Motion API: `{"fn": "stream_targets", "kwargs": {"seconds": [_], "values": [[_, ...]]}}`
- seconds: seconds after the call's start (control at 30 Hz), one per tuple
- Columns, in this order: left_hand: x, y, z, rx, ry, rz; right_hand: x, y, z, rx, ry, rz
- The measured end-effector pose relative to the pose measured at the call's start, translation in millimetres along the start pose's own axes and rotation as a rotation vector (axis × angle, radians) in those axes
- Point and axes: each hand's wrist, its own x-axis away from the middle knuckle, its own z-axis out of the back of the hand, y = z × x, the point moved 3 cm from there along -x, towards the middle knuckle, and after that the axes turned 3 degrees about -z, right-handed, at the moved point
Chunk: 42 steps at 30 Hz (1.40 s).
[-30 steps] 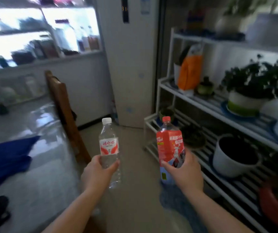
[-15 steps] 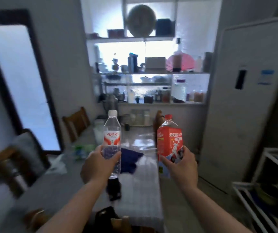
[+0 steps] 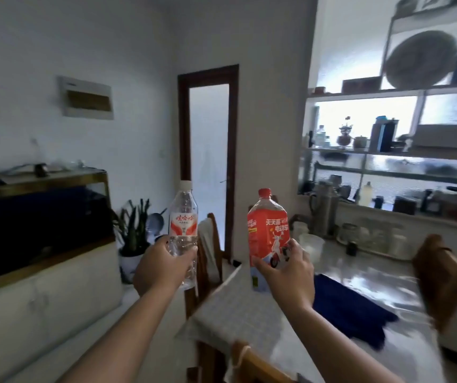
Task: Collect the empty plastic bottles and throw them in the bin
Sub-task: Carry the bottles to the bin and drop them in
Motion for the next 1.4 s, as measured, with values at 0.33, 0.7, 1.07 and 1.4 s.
{"fn": "stream_targets", "kwargs": {"seconds": [0.33, 0.7, 1.07, 1.4], "values": [[-152, -163, 85, -0.071, 0.071, 0.126, 4, -113, -230, -0.076, -0.120, -0.005], [-323, -253, 39, -0.126, 0.121, 0.183, -91, -151, -426, -0.039, -0.232, 0.062], [-532, -272, -74, -0.128, 0.049, 0.201, -261, -152, -610, -0.054, -0.310, 0.050], [-718, -375, -181, -0.125, -0.144, 0.221, -357, -115, -819, -0.076, -0.362, -0.147]]}}
